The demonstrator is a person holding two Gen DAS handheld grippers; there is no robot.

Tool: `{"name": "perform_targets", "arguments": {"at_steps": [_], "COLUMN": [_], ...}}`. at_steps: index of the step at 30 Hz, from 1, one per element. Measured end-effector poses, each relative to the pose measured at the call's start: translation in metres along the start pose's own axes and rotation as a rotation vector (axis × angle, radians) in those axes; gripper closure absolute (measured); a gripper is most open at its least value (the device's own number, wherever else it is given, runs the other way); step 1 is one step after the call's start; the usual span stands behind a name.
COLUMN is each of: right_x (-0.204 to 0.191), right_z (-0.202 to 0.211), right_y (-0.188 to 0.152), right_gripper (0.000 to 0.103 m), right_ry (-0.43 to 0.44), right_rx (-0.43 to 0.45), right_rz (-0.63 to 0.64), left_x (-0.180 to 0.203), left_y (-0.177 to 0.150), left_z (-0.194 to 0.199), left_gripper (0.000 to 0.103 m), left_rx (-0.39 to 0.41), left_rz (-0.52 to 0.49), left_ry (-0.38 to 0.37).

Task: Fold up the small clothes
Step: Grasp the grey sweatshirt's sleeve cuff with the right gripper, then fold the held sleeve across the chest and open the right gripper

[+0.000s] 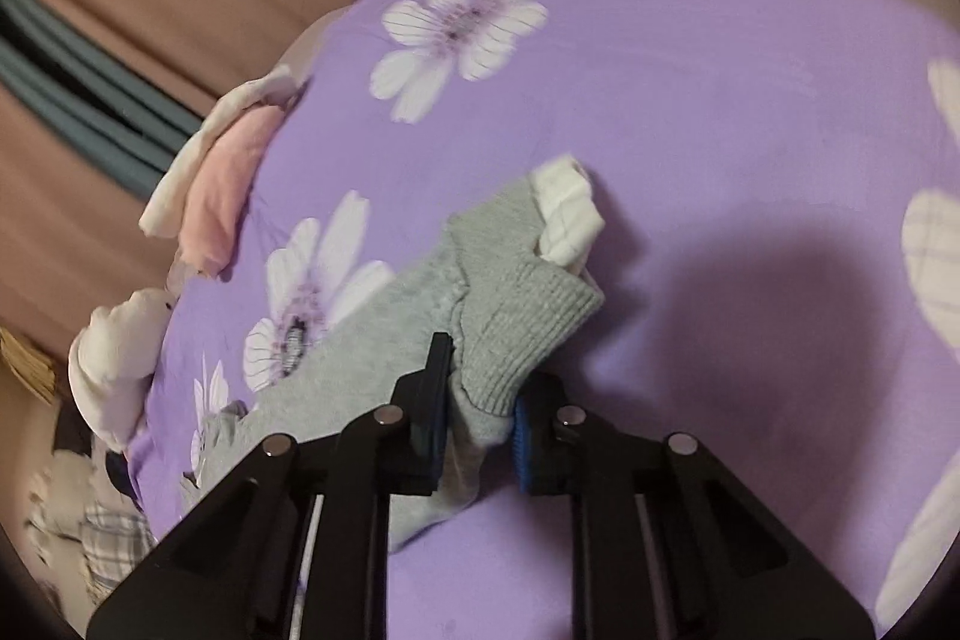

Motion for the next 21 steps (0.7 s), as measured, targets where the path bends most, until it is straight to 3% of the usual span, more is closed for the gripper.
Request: {"name": "perform_targets", "arguments": {"at_steps": [11, 21], "right_x": [-0.164, -0.27], "right_z": [0.049, 0.038], "right_y": [-0.024, -0.082], "right_gripper": [0.086, 0.086], "right_ry": [-0.045, -0.043], "right_rx": [0.105, 0.097], "right_rz": [0.425, 0.696], "left_x": [-0.042, -0.049], "left_y": [-0.014, -0.021], "left_z": [0.012, 0.019], "left_gripper": [0.001, 0.001], "left_rx": [-0.012, -0.005], "left_rz": [0.081, 0.063], "left_ry": [-0.021, -0.061]}}
Point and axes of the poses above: each gripper's, at about its wrist camera, not at the fingertips, and z roughly against the way its jaws point, x to its right, y to its top, the point moved 7 cm from there along -z, roughly the way its jaws point, and after that the axes turned 10 degrees about -x, right-handed, at the moved point
